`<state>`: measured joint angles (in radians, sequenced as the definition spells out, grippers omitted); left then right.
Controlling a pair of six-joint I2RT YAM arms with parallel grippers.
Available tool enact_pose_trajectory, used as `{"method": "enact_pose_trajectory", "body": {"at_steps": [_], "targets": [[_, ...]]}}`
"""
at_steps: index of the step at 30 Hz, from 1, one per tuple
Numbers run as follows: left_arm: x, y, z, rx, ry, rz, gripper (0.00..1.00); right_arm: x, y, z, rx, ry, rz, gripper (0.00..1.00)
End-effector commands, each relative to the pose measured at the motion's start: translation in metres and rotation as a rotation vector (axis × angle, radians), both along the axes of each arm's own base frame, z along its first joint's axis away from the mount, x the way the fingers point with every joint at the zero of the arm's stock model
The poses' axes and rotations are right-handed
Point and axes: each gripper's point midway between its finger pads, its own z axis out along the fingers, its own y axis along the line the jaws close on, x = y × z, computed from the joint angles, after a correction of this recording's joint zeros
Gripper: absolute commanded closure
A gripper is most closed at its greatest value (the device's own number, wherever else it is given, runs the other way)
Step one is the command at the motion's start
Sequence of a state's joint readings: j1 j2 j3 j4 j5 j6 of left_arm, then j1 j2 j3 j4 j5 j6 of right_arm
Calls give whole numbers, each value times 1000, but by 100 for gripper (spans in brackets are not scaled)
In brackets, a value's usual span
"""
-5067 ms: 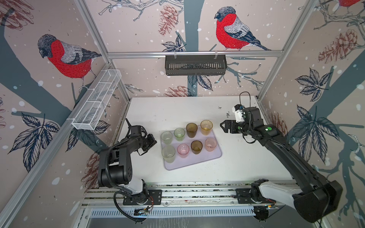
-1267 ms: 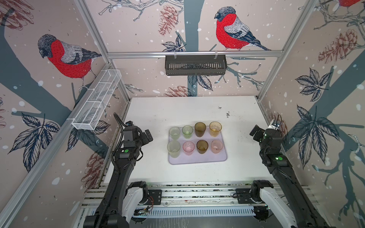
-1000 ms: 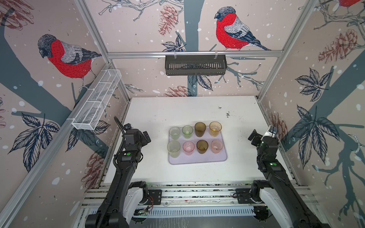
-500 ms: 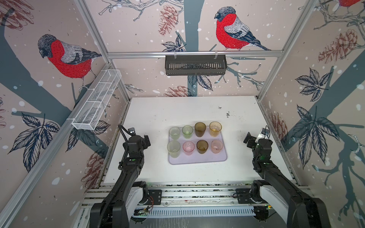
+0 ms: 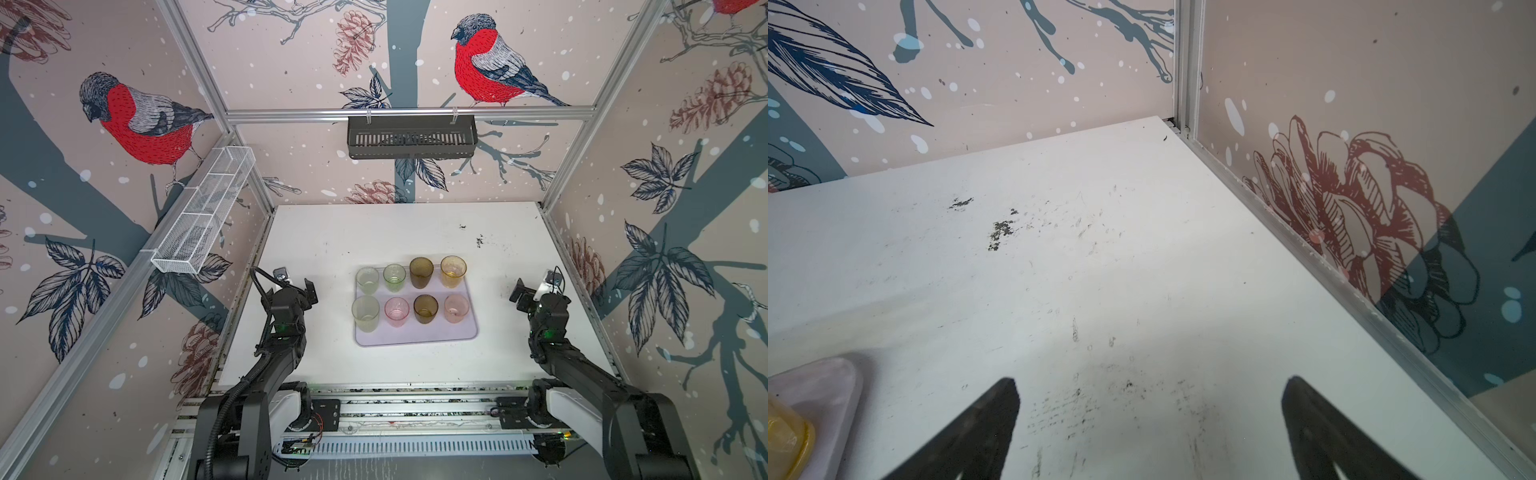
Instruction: Place the glasses into the tray
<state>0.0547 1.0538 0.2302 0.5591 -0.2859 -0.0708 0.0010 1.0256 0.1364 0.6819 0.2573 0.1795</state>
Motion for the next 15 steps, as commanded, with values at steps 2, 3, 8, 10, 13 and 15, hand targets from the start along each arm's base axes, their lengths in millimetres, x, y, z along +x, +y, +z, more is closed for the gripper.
{"method": "enact_pose_trajectory", "body": {"at_steps": [2,3,8,10,13,15], "targets": [[11,0,23,25,-113,-10,0,8,5,17,-18,-76,33,0],[12,-1,23,24,-118,-13,0,9,6,17,-21,-79,42,0],[15,-1,22,23,-132,-18,0,16,9,20,-23,-96,60,0],[16,-2,21,23,-135,-20,0,20,10,22,-23,-105,68,0],[17,-3,21,15,-153,-28,0,25,10,23,-24,-113,67,0],[19,-5,20,6,-160,-35,0,30,11,24,-25,-119,71,0]]}}
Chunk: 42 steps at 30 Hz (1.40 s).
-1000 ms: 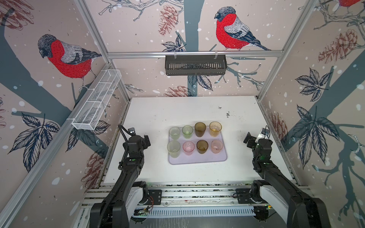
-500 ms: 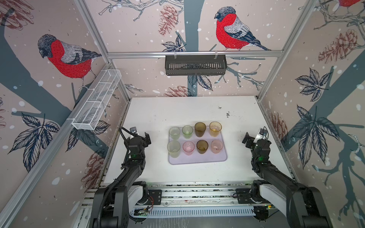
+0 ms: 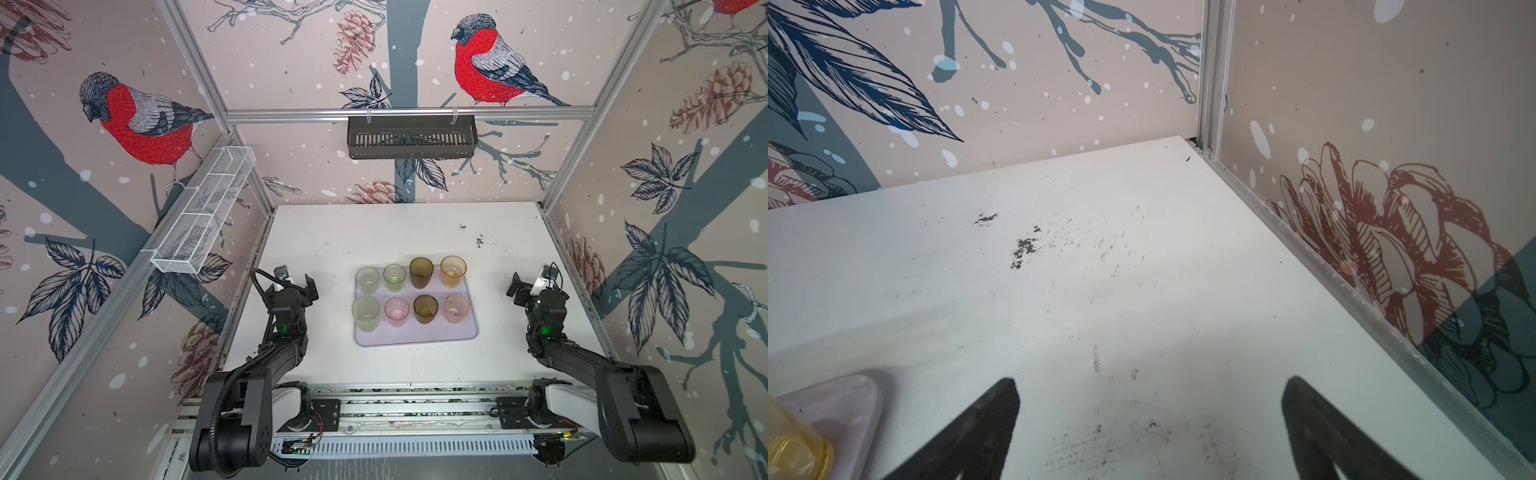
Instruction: Place the glasses into the tray
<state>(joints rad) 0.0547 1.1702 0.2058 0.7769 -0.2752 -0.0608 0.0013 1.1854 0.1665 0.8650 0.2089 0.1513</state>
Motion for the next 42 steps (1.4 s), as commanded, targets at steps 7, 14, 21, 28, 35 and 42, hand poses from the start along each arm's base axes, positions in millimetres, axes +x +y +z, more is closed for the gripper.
{"method": "enact_pose_trajectory", "body": {"at_steps": [7,14,21,28,35,42], "targets": [[16,-9,16,-13,-110,-54,0,21,5,18,-5,-84,31,0],[31,-11,18,-18,-128,-72,0,32,5,19,-31,-85,38,0],[47,-21,12,-17,-77,-134,0,38,6,12,-43,-105,40,0],[44,-33,17,-49,-150,-191,0,38,6,8,-42,-109,39,0],[50,-41,9,-10,-138,-205,0,34,5,6,-43,-121,32,0],[43,-44,6,4,-164,-213,0,31,6,6,-58,-130,18,0]]}}
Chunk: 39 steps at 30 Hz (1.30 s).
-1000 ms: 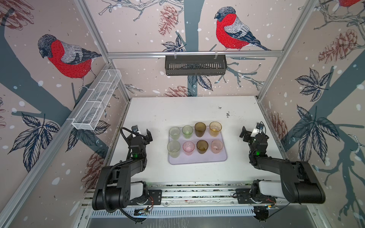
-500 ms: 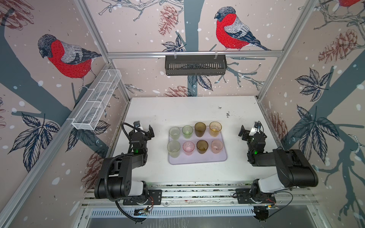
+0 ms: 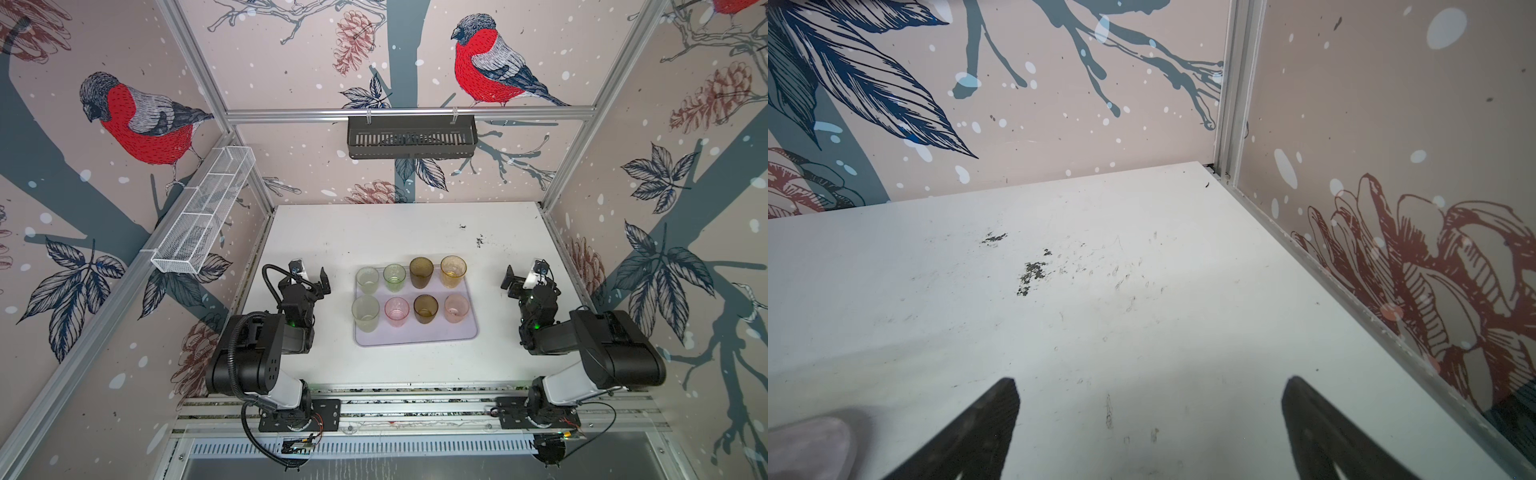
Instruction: Place the glasses into the tray
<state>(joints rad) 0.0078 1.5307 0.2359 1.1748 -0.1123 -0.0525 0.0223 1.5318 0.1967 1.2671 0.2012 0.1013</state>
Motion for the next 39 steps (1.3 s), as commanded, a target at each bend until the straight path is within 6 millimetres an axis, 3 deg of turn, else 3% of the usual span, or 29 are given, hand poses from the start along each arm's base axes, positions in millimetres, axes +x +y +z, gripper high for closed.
{"method": "enact_pose_trajectory", "body": {"at_steps": [1,39], "targets": [[3,-2,23,26,-100,-4,0,1,-3,13,-9,-55,-19,0],[1,-3,23,33,-107,-5,0,2,-3,14,-11,-54,-23,0]]}}
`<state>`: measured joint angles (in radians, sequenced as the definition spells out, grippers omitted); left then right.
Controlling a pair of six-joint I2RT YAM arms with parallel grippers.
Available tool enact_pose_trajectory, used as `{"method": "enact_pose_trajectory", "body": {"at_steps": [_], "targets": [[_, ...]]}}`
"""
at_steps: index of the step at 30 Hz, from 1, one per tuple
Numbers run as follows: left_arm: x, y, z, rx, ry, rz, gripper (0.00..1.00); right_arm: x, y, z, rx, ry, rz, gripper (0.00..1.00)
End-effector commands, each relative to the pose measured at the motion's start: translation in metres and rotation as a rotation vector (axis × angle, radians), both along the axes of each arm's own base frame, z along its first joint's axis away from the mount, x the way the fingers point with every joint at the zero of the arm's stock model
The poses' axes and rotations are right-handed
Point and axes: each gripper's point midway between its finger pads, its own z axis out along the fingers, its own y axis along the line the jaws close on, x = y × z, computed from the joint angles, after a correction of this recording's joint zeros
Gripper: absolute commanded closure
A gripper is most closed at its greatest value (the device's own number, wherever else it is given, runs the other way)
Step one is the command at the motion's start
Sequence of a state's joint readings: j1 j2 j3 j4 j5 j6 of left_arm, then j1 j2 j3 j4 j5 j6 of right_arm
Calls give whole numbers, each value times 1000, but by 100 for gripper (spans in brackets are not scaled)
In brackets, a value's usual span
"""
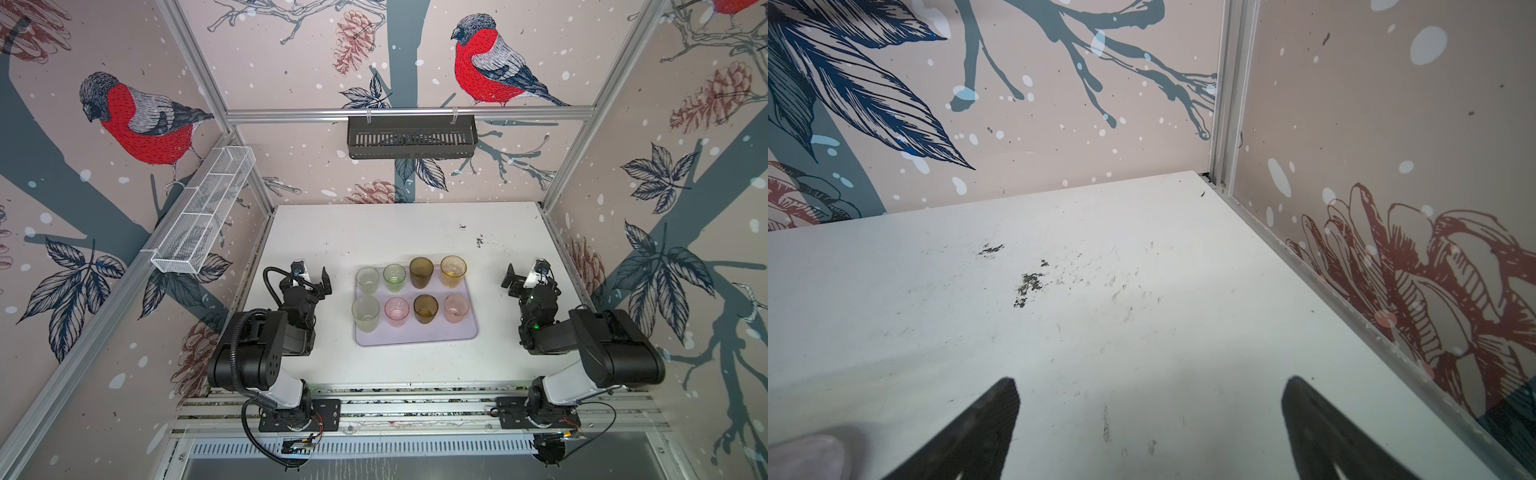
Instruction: Place the glasses into the tray
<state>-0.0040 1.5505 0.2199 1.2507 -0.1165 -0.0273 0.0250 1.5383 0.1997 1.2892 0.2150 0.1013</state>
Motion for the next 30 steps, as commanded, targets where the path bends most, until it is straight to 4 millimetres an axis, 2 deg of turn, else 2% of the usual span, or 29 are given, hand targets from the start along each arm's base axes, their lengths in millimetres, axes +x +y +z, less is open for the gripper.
{"method": "enact_pose_trajectory", "body": {"at_steps": [1,30], "targets": [[2,1,18,8,-71,6,0,0,-2,9,-10,-35,-13,0],[2,0,17,8,-70,3,0,0,-1,9,-10,-36,-11,0]]}}
